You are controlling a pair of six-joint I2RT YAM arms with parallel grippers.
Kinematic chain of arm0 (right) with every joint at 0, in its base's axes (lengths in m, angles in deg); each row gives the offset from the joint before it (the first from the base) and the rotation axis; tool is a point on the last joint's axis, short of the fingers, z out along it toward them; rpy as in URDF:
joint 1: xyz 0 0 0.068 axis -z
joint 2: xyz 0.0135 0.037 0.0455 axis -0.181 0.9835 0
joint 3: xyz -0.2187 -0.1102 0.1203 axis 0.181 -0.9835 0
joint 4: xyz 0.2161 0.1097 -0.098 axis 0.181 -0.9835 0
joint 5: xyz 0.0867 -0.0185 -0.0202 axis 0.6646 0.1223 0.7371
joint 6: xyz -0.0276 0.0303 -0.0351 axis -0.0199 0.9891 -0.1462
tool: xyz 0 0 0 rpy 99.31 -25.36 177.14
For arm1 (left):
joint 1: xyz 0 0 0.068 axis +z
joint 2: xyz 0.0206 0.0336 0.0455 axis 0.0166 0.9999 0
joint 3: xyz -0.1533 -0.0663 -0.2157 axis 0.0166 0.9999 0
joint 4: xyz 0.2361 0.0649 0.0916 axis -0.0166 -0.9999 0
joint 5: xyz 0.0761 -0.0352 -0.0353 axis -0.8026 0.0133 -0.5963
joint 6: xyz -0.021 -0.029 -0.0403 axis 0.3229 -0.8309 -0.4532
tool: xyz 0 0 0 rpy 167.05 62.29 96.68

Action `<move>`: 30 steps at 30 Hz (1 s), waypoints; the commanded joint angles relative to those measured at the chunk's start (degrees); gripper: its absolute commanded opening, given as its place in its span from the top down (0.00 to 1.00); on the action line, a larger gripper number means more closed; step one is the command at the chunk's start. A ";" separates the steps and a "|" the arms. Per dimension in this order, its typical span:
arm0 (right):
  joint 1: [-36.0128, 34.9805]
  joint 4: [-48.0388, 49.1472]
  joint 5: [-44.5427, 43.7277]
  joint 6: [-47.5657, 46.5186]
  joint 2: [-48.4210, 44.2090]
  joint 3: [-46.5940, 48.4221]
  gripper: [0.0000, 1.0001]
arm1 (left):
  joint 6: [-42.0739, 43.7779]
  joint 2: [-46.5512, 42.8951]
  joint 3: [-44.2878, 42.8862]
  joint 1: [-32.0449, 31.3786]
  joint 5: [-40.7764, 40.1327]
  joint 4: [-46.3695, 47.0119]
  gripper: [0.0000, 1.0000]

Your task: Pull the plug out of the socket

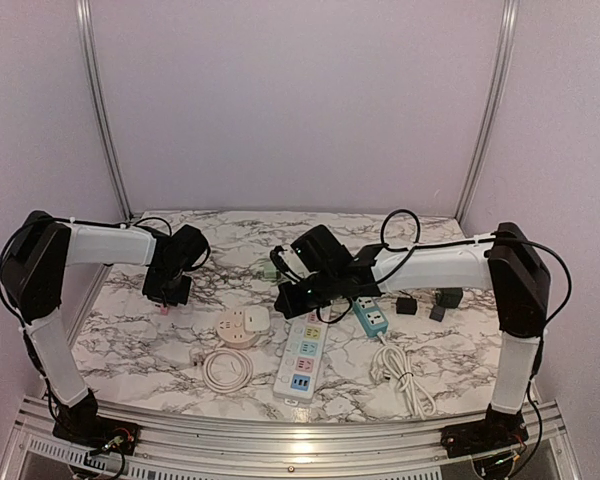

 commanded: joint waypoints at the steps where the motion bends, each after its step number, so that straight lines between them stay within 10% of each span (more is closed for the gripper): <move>1: 0.35 1.73 1.17 0.48 -0.98 -0.43 0.98 | 1.23 1.59 -1.74 0.28 -0.41 -2.29 0.82; 30: 0.52 4.06 3.39 2.96 2.09 -0.74 0.93 | 2.35 -4.34 -1.70 -0.62 10.17 1.59 0.44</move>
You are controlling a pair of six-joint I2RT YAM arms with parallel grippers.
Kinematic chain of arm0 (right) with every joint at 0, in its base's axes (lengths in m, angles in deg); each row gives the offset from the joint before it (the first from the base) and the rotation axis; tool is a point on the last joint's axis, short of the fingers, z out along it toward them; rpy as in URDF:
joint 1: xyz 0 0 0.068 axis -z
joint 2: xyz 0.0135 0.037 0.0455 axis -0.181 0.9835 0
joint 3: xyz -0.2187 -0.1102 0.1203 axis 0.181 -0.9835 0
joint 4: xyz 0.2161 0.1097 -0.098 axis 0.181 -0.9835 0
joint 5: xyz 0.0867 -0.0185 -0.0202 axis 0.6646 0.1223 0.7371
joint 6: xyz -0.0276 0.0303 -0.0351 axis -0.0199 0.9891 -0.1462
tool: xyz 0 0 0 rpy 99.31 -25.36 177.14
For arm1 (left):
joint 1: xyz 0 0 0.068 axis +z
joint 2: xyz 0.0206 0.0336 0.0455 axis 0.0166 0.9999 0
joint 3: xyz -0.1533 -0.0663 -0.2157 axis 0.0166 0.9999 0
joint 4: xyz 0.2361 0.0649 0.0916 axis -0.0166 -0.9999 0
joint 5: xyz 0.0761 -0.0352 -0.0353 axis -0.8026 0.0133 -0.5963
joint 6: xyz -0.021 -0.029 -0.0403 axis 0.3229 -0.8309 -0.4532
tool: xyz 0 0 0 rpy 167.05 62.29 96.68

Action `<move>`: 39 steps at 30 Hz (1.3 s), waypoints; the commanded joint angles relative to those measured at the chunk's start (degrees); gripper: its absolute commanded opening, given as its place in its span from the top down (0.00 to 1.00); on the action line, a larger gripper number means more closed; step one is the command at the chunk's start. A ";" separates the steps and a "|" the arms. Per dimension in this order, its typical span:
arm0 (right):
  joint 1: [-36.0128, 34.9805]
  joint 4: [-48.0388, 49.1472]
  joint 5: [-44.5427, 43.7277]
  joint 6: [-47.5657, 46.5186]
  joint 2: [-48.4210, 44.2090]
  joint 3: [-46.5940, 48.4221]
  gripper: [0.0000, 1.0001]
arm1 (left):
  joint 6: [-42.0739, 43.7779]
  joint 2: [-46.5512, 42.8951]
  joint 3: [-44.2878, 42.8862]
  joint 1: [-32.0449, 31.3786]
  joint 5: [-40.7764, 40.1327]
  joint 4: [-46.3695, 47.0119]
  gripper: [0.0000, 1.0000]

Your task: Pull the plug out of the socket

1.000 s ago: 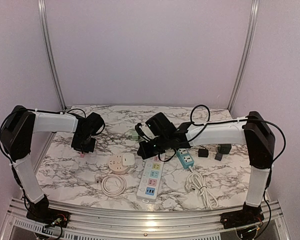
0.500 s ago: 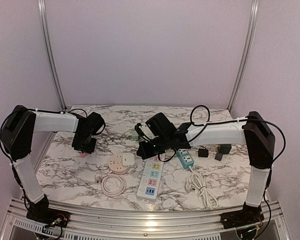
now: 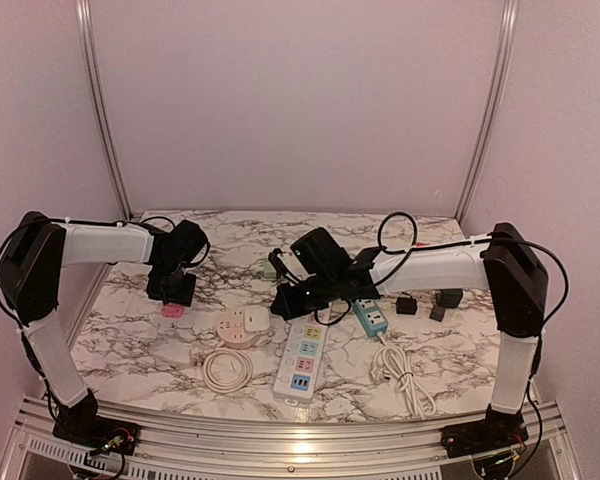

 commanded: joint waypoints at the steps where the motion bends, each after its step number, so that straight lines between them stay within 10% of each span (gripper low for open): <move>1: 0.61 1.91 1.14 1.42 1.58 -0.06 0.92 | 0.01 -4.19 -0.86 -0.36 4.14 1.22 0.43; 21: 1.56 5.87 6.11 5.72 5.77 -0.27 0.50 | -8.24 -11.13 13.47 -3.09 32.90 20.50 0.43; 39: 2.10 11.87 11.89 10.45 9.13 -0.93 0.46 | -10.44 -6.94 16.65 -4.25 36.65 28.15 0.41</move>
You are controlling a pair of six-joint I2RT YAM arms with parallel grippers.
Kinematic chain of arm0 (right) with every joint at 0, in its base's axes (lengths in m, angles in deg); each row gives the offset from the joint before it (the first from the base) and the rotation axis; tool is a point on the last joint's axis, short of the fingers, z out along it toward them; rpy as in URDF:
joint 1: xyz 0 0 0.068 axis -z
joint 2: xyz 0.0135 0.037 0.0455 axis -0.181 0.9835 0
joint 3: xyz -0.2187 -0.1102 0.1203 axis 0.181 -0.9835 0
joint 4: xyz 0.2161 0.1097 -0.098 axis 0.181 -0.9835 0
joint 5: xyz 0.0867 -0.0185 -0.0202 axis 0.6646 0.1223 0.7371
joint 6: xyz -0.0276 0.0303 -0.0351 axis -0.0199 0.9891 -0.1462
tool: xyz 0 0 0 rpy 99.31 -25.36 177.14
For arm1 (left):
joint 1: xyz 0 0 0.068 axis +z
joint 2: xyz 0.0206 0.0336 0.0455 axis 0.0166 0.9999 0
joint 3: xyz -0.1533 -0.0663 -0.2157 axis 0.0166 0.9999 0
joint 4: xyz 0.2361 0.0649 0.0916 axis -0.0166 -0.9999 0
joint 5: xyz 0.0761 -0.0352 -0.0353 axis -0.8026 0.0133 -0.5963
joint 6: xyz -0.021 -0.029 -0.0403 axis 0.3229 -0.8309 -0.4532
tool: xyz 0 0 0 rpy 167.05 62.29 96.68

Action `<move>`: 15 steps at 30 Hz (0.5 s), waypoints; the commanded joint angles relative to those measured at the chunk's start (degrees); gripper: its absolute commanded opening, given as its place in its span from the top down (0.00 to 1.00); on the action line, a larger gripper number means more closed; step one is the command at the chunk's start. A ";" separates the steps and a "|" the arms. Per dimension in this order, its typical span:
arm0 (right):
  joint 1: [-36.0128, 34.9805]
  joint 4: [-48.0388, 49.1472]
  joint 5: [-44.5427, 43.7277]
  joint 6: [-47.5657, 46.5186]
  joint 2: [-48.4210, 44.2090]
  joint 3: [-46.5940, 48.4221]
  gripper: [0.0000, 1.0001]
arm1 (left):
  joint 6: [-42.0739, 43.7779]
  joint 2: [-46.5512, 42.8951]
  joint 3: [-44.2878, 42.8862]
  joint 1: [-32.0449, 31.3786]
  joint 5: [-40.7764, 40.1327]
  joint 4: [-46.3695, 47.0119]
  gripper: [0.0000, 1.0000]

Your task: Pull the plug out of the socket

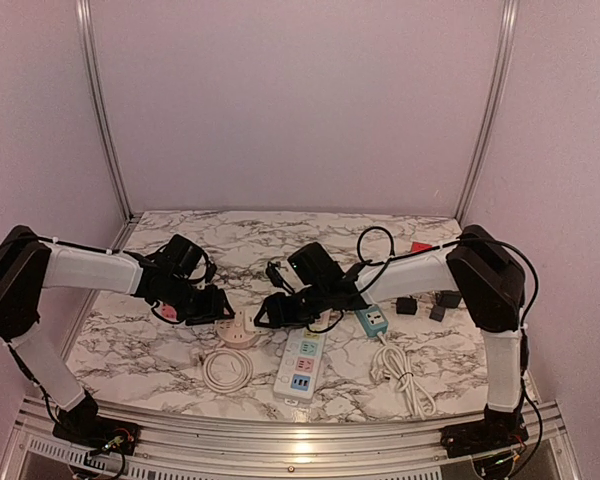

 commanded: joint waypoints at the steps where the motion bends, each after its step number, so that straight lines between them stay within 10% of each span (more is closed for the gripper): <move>1: 0.47 2.47 2.00 1.52 1.19 -0.24 0.45 | 0.09 1.91 0.52 -0.40 0.00 1.12 0.41; 15: 0.51 4.76 4.50 2.87 -1.33 0.55 0.47 | 0.32 3.87 -0.04 -1.18 -3.02 -0.32 0.41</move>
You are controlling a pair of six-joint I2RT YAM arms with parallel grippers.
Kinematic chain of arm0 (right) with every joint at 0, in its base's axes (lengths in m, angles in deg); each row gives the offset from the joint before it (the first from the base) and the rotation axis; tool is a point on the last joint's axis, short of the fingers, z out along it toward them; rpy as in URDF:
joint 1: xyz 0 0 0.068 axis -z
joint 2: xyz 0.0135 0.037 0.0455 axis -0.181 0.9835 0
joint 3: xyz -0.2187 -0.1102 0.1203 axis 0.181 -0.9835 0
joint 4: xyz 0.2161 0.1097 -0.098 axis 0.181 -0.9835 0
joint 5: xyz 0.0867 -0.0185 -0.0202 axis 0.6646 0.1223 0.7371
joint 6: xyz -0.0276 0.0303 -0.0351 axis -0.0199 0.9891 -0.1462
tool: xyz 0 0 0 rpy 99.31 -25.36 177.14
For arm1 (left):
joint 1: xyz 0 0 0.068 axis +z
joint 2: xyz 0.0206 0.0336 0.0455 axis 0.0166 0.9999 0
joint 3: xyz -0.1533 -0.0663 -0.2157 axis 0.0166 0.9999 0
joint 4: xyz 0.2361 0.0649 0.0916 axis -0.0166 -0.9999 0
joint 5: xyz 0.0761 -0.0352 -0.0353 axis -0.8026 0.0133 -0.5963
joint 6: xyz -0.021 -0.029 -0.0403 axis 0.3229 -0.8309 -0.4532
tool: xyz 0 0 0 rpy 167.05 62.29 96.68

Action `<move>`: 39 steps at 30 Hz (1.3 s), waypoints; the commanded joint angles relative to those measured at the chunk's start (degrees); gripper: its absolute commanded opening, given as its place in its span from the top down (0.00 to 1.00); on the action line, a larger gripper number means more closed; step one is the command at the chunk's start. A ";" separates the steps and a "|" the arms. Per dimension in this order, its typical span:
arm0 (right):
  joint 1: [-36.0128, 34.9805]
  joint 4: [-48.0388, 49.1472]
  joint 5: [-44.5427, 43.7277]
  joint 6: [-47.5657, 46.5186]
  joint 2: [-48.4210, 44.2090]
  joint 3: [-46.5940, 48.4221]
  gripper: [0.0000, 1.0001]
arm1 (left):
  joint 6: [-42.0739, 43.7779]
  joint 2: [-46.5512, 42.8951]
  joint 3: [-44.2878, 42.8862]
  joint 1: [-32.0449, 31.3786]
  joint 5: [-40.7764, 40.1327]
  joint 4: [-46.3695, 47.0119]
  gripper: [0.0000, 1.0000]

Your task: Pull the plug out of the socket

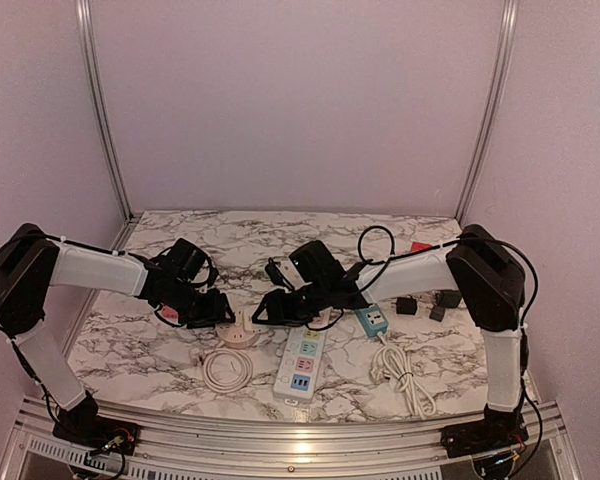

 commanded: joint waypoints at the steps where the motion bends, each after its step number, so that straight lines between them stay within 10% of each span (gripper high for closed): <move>1: 0.16 2.18 1.23 0.64 -1.64 0.71 0.49 | 0.30 1.44 -0.10 -0.51 -2.18 -0.96 0.41; 39: -0.59 6.36 3.58 6.56 3.38 2.47 0.66 | -0.11 2.46 -1.16 -1.40 -2.10 -0.46 0.46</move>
